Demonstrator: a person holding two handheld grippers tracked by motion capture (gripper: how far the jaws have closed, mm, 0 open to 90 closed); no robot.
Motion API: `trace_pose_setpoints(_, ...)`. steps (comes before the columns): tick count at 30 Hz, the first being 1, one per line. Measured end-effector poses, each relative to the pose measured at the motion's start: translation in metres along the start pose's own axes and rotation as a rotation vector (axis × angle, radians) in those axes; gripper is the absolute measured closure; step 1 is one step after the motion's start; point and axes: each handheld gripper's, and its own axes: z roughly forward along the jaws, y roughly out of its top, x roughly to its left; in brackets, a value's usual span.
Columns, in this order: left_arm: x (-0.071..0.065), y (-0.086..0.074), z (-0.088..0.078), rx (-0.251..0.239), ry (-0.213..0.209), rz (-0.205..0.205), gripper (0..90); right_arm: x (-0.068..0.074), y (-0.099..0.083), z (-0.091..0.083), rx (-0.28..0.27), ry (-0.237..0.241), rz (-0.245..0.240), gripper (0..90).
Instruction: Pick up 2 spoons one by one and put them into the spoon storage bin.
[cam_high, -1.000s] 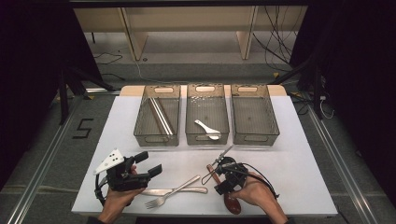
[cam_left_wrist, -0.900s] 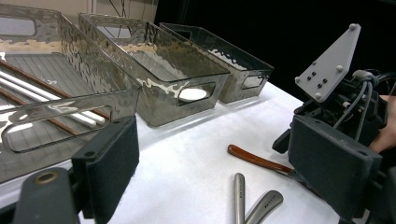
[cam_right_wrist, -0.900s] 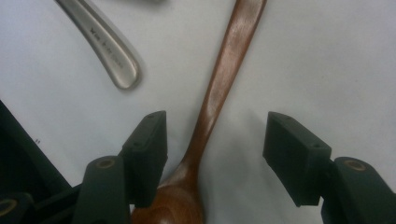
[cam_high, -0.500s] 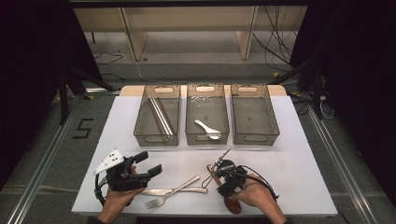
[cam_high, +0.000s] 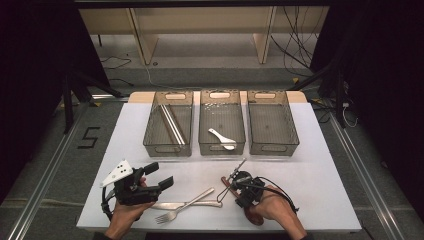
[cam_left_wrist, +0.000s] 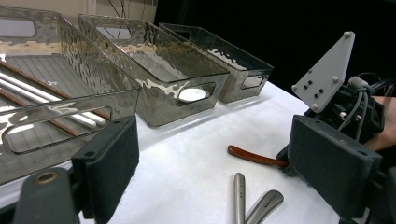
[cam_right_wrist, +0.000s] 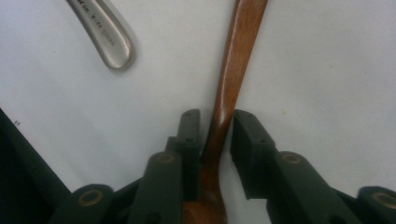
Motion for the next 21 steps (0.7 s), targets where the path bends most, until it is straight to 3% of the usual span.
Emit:
trace_pose_setpoints(5, 0.000, 0.000, 0.000, 0.001, 0.000, 0.001, 16.0, -0.001, 0.000, 0.000, 0.001, -0.006, -0.006, 81.6)
trace_pose_setpoints(15, 0.000, 0.000, 0.000, -0.003, 0.001, -0.002, 16.0, -0.001, -0.001, -0.002, -0.001, -0.014, -0.060, 82.6)
trace_pose_setpoints(21, 0.000, 0.000, 0.000, -0.003, 0.001, 0.000, 16.0, -0.004, -0.002, -0.011, -0.038, -0.009, -0.049, 82.6)
